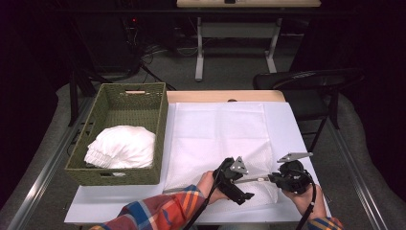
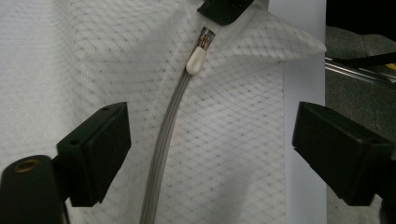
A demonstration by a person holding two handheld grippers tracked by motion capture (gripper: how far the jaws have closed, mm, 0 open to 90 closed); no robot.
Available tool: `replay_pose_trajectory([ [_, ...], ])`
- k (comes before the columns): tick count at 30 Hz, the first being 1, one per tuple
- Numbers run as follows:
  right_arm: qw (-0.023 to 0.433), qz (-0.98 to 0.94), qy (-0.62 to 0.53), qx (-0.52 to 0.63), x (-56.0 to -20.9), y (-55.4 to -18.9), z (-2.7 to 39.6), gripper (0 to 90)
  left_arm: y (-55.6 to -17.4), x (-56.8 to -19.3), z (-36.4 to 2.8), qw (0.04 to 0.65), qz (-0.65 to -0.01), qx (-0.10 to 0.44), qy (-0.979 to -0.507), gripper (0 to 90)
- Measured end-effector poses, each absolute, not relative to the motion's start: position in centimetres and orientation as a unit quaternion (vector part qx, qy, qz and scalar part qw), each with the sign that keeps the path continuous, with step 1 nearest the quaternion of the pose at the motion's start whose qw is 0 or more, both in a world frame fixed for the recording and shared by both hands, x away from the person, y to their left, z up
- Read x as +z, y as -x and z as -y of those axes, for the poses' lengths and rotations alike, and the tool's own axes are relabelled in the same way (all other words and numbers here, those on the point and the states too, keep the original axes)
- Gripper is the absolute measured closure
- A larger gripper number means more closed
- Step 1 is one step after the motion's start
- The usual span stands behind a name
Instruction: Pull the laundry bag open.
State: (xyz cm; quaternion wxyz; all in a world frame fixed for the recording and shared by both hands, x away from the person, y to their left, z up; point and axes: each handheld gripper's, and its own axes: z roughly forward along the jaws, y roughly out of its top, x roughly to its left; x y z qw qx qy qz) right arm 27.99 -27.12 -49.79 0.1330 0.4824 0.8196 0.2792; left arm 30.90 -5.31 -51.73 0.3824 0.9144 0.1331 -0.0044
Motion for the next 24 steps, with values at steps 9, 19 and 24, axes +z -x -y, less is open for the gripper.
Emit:
replay_pose_trajectory([
  [9, 0.140, -0.823, -0.468, 0.289, -49.4, -27.7, 26.9, 83.7, -31.8, -51.9, 7.0, 0.380, -0.142, -0.017, -0.914, 35.6],
  [19, 0.139, -0.826, -0.458, 0.299, -49.2, -27.5, 26.6, 83.8, -32.6, -52.4, 7.7, 0.368, -0.157, -0.021, -0.916, 61.3],
  [24, 0.138, -0.827, -0.454, 0.302, -49.2, -27.5, 26.5, 83.8, -32.6, -52.9, 8.0, 0.364, -0.154, -0.030, -0.918, 67.2],
])
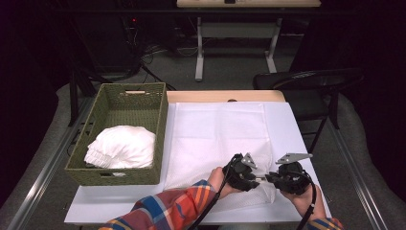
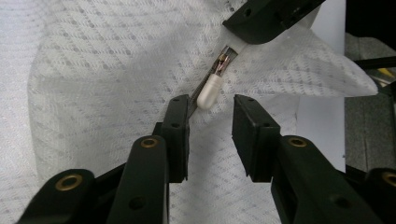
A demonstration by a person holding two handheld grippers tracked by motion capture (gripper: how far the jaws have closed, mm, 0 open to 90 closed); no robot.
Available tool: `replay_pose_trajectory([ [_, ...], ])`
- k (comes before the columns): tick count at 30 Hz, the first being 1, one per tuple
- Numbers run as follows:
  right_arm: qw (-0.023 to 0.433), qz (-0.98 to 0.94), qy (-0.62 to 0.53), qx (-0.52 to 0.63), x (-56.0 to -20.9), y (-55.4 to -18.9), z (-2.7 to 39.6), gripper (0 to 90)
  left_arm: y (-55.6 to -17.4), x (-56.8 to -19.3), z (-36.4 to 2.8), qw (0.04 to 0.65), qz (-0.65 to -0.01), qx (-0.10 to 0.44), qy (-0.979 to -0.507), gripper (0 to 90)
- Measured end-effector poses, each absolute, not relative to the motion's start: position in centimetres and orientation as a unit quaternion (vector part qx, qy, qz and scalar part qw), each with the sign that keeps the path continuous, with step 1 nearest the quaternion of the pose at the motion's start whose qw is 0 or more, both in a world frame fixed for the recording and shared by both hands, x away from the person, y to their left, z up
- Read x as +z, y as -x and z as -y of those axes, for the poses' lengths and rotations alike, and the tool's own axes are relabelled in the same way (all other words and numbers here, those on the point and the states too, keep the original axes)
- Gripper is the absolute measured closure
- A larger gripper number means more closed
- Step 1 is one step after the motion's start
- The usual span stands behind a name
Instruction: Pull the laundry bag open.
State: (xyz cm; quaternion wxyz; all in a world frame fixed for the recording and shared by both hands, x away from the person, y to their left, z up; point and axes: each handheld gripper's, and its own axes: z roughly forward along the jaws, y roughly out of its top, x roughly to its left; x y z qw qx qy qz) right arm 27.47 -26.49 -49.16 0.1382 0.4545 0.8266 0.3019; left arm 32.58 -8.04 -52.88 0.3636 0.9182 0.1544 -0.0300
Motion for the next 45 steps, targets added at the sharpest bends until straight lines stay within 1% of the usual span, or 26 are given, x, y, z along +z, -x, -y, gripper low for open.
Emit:
replay_pose_trajectory([
  [2, 0.138, -0.827, -0.455, 0.302, -49.15, -27.44, 26.43, 83.9, -32.49, -52.94, 8.23, 0.353, -0.158, -0.025, -0.922, 68.0],
  [6, 0.137, -0.827, -0.452, 0.304, -49.15, -27.42, 26.27, 84.0, -32.42, -53.23, 8.44, 0.361, -0.158, -0.031, -0.919, 70.4],
  [13, 0.136, -0.825, -0.455, 0.306, -49.09, -27.38, 26.27, 84.0, -32.34, -53.20, 8.35, 0.372, -0.168, -0.029, -0.913, 78.1],
  [14, 0.135, -0.825, -0.455, 0.306, -49.08, -27.38, 26.27, 84.0, -32.36, -53.25, 8.36, 0.376, -0.164, -0.037, -0.911, 78.3],
  [16, 0.136, -0.825, -0.455, 0.306, -49.07, -27.37, 26.24, 84.1, -32.22, -53.11, 8.44, 0.370, -0.161, -0.030, -0.915, 78.6],
  [19, 0.137, -0.827, -0.450, 0.308, -49.08, -27.41, 26.20, 84.1, -32.10, -53.19, 8.66, 0.375, -0.157, -0.037, -0.913, 78.6],
  [21, 0.137, -0.827, -0.449, 0.309, -49.08, -27.42, 26.18, 84.1, -32.05, -53.19, 8.80, 0.375, -0.158, -0.032, -0.913, 78.7],
  [26, 0.136, -0.827, -0.450, 0.309, -49.09, -27.44, 26.20, 84.1, -31.87, -53.08, 9.00, 0.374, -0.165, -0.012, -0.913, 82.7],
  [28, 0.132, -0.824, -0.457, 0.309, -49.06, -27.38, 26.20, 84.1, -31.93, -53.26, 9.00, 0.386, -0.167, -0.019, -0.907, 83.0],
  [32, 0.133, -0.824, -0.455, 0.311, -49.05, -27.41, 26.26, 84.1, -32.00, -53.31, 8.90, 0.390, -0.171, -0.022, -0.905, 84.4],
  [34, 0.132, -0.824, -0.457, 0.309, -49.04, -27.39, 26.20, 84.1, -31.90, -53.26, 8.93, 0.384, -0.176, -0.015, -0.906, 85.3],
  [42, 0.136, -0.826, -0.457, 0.302, -49.11, -27.38, 26.12, 84.1, -31.89, -53.36, 8.91, 0.385, -0.182, -0.022, -0.905, 85.8],
  [45, 0.136, -0.826, -0.458, 0.300, -49.13, -27.39, 26.12, 84.1, -31.83, -53.28, 8.91, 0.377, -0.181, -0.017, -0.908, 85.9],
])
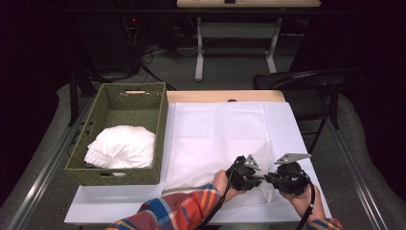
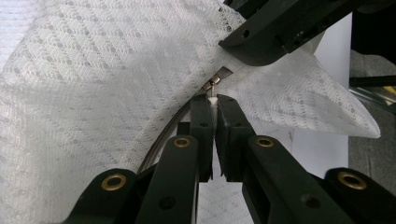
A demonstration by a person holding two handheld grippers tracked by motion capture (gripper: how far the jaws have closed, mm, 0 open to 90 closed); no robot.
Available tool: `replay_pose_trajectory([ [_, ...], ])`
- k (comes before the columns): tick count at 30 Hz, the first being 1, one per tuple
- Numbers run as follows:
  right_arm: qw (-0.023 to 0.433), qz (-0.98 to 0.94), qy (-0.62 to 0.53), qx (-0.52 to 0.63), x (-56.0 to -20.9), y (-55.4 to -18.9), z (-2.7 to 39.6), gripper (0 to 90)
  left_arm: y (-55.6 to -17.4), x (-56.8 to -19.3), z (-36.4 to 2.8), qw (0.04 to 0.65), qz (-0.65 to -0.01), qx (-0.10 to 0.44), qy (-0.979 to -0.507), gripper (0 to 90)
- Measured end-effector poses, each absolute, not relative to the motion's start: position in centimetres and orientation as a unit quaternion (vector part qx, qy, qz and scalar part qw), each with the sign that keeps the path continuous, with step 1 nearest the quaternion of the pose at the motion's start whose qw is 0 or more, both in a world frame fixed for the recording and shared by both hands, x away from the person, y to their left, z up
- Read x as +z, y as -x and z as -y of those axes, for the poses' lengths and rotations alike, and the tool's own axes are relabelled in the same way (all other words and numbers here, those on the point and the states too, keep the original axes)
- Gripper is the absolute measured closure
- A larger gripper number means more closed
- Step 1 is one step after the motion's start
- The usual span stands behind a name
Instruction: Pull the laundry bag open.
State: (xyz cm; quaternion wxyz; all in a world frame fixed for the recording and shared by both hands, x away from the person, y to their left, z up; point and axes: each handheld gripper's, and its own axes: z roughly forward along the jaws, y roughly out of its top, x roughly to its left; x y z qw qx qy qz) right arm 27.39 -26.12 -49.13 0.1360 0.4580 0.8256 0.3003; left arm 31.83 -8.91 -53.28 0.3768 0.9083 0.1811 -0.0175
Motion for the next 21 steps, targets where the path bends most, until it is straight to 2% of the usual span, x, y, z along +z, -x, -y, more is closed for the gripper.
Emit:
replay_pose_trajectory([
  [21, 0.140, -0.825, -0.461, 0.294, -49.10, -27.40, 26.12, 84.3, -32.15, -53.24, 8.39, 0.369, -0.193, -0.022, -0.909, 86.1],
])
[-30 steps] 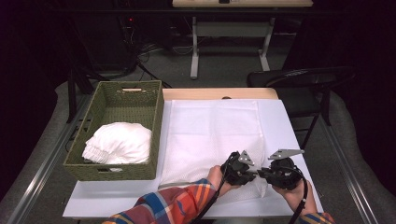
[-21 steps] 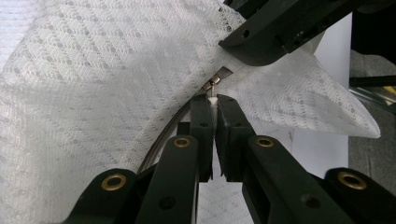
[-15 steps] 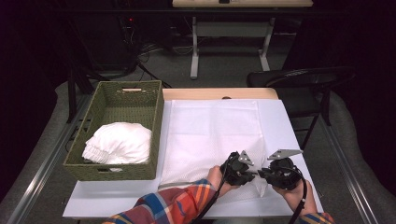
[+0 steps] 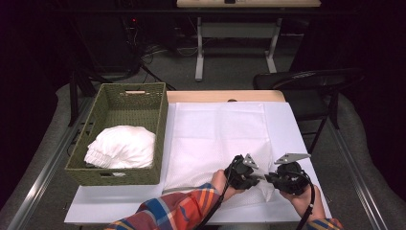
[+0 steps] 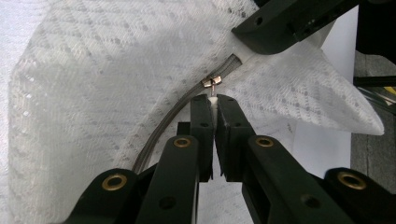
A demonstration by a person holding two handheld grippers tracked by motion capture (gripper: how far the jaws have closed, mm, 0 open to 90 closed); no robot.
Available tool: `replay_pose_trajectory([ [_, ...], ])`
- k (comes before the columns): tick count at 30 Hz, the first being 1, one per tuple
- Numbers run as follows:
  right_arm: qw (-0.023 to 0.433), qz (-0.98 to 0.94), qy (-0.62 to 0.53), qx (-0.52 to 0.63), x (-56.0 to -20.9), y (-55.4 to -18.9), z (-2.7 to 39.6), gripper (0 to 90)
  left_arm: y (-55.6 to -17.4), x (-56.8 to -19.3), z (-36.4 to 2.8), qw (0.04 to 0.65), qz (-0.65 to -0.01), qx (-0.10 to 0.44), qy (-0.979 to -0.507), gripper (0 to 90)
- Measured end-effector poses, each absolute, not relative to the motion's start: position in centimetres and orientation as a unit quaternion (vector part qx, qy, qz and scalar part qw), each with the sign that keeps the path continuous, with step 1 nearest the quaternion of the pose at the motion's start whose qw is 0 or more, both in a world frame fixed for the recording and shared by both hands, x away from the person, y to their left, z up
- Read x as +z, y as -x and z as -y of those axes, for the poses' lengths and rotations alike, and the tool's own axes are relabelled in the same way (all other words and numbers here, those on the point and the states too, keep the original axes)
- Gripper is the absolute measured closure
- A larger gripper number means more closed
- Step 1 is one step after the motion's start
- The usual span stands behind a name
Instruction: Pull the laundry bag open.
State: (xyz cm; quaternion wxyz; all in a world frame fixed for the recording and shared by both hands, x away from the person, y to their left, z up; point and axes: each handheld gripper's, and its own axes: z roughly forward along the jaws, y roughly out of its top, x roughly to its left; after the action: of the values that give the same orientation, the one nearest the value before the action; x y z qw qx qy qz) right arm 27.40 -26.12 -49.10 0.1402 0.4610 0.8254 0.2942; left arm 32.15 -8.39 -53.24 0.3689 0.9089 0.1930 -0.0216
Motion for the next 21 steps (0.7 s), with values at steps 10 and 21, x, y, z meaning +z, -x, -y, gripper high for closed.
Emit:
replay_pose_trajectory([
  [10, 0.143, -0.826, -0.461, 0.291, -49.1, -27.4, 26.2, 84.4, -32.3, -53.1, 7.8, 0.363, -0.196, -0.021, -0.911, 86.1],
  [21, 0.148, -0.824, -0.470, 0.281, -49.2, -27.5, 26.5, 84.3, -32.5, -53.5, 6.0, 0.358, -0.214, -0.024, -0.908, 86.1],
])
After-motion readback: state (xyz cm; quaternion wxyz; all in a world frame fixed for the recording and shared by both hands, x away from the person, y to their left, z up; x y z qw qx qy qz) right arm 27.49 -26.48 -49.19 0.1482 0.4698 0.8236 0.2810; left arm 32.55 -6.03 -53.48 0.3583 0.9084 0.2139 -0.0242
